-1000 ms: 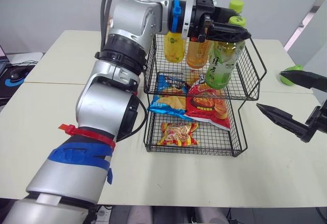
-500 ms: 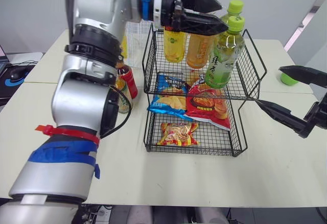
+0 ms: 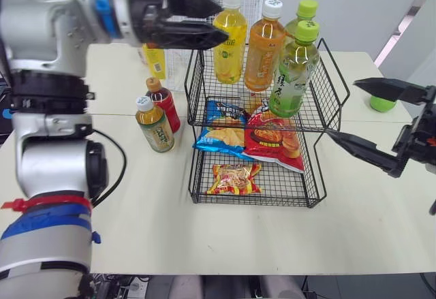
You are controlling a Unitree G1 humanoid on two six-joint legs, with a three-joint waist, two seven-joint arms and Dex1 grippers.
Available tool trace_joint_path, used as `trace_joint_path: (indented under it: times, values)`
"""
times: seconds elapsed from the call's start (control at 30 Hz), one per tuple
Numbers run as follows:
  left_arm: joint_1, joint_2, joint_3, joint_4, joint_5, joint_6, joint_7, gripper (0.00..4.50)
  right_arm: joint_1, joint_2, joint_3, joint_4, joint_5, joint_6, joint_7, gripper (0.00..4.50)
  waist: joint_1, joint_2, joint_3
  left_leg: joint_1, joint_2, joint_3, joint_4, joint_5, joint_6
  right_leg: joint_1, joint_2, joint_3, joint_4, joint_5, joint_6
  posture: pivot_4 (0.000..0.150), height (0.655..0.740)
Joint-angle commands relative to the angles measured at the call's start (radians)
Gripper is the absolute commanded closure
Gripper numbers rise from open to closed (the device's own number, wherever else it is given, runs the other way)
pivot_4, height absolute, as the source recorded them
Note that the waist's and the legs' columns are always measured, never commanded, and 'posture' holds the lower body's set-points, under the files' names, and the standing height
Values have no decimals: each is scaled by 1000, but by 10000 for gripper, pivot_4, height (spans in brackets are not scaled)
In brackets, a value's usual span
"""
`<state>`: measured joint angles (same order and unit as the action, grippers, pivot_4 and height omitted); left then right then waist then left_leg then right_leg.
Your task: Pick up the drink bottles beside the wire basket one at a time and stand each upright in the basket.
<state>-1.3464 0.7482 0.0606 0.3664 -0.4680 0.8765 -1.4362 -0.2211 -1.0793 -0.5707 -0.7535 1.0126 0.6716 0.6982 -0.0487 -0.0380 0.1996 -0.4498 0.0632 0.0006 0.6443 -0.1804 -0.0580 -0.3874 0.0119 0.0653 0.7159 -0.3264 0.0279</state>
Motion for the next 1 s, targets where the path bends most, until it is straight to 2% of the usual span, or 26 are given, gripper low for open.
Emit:
trace_joint_path:
  times: [0.03, 0.17, 0.3, 0.43, 0.53, 0.7, 0.87, 1.0]
  values:
    - [64, 106, 95, -128, -50, 94, 77, 312, -71, -11, 68, 6, 40, -15, 11, 0, -2, 0, 0, 0, 0, 0, 0, 0, 0, 0, 0, 0, 0, 0, 0, 1500, 7360]
    - [229, 191, 198, -228, -64, 119, 188, 312, -145, 15, 179, 11, 34, -18, 3, 0, -1, 0, 0, 0, 0, 0, 0, 0, 0, 0, -1, 0, 0, 0, 0, 1500, 7360]
    - [481, 241, 317, -306, -74, 106, 245, 312, -209, 53, 285, 27, 14, -12, 5, 0, 2, 0, 0, 2, 0, 1, 1, 0, 0, 1, -2, 0, 1, 0, 0, 1500, 7360]
    - [675, 227, 389, -394, -106, 97, 291, 312, -215, 52, 303, 32, 21, 4, 17, 0, 15, -1, 0, 1, 1, 0, 1, 0, 0, 1, -3, -1, 1, 0, 0, 1500, 7360]
    - [797, 171, 430, -451, -99, 38, 371, 312, -199, 51, 285, 32, 58, 23, 17, 0, 23, -1, 0, 1, 1, 0, 1, 0, 0, 1, -5, -2, 1, 0, 0, 1500, 7360]
    - [879, 65, 451, -525, -126, 6, 498, 312, -145, 46, 248, 28, 49, 22, 42, 0, 24, -1, 0, 1, 0, 0, 1, 0, 0, 2, -6, -2, 1, 0, 0, 1500, 7360]
    - [862, -61, 414, -579, -104, -21, 695, 312, -98, 44, 216, 26, 40, 11, 75, 0, 22, -1, -1, 1, -1, 0, 1, 0, 0, 2, -5, -1, 0, 1, 1, 1500, 7360]
    - [845, -129, 375, -597, -78, -47, 821, 312, -116, 43, 228, 31, 32, 16, 75, 0, 21, -1, -1, 1, -1, 0, 1, 0, 0, 2, -4, -1, 0, 1, 1, 1500, 7360]
